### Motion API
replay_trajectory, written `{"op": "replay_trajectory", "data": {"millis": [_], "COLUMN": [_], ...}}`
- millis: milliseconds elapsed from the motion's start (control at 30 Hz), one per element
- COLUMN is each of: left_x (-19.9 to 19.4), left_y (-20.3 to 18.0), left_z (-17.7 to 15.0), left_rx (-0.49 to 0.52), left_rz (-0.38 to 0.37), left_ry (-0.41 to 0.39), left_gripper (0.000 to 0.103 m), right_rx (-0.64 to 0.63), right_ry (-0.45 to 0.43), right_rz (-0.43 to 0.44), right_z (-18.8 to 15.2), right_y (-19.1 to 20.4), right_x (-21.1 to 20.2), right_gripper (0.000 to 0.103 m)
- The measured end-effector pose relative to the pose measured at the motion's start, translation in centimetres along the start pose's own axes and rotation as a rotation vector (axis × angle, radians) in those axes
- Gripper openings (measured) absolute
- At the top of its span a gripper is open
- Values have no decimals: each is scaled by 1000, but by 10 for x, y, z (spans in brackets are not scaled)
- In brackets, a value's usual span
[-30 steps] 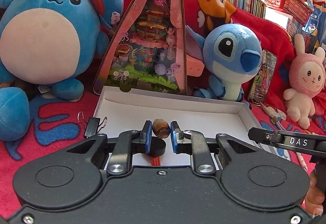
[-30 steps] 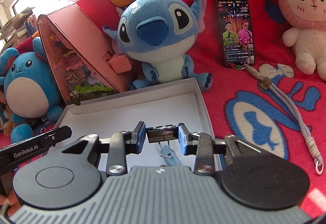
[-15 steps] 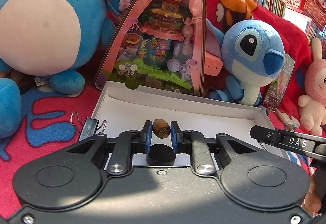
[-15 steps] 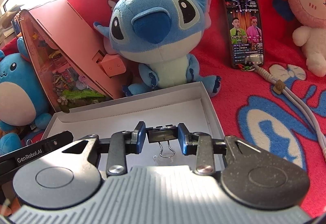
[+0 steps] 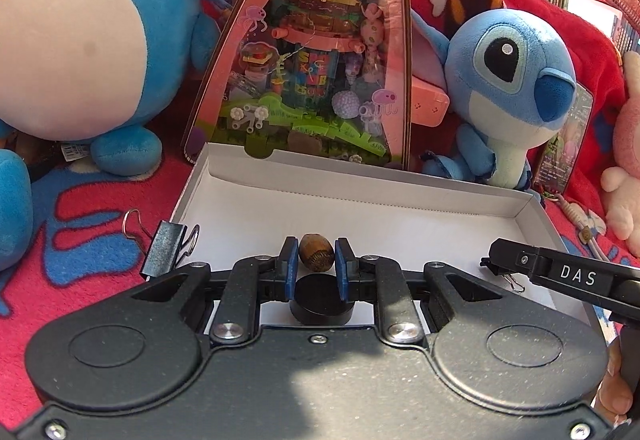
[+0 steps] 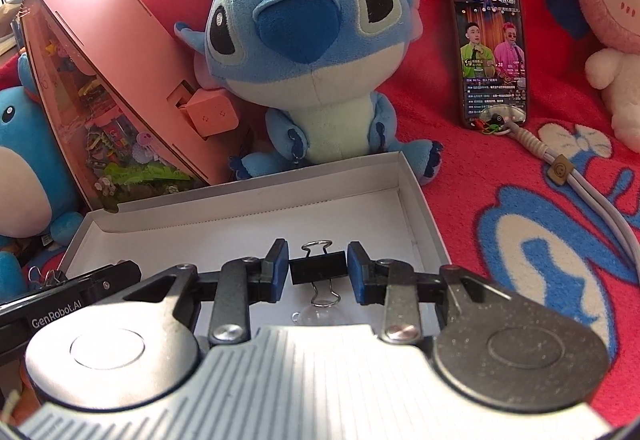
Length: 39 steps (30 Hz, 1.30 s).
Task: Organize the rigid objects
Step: 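Open the left tool releasing the acorn while the right tool releases the binder clip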
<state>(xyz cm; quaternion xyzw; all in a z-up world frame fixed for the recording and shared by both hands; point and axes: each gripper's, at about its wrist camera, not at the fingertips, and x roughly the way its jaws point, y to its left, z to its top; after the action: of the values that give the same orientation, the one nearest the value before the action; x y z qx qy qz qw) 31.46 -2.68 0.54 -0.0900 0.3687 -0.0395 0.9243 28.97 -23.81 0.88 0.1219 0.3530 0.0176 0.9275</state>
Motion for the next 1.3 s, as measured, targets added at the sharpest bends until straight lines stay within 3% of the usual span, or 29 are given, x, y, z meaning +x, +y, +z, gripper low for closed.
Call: {"op": "replay_trajectory", "data": {"millis": [533,667,800,933,1067,1200,1300], "left_x": [4,2,-3,-13,-23,-37,-48], "left_y": [-2,-3,-2,-2,-3,-5,-9], "left_z": [0,0,1,0,-1,-6,-10], "left_rx": [27,35,29,44,62,73,99], "left_rz": [11,13,7,-6,-10,-27,-42], "left_ry": [18,15,21,10,-2,-29,-48], "left_gripper": [22,39,44,49,55,68,73], "right_rx": [-19,-18,-31,-46,-49,-85,-100], "right_ry": [4,1,-15,-30,-45,-62,-80], "right_rz": [-1,3,4,12,19,19,33], "right_z": [-2,-2,-3,-4,-6,-9,-11], "right_y": [0,0,2,4,5,8,10], "right_x": [0,-1,-5,-12,-18,-25,-34], "right_gripper": [37,38,40,56,62,72,81]}}
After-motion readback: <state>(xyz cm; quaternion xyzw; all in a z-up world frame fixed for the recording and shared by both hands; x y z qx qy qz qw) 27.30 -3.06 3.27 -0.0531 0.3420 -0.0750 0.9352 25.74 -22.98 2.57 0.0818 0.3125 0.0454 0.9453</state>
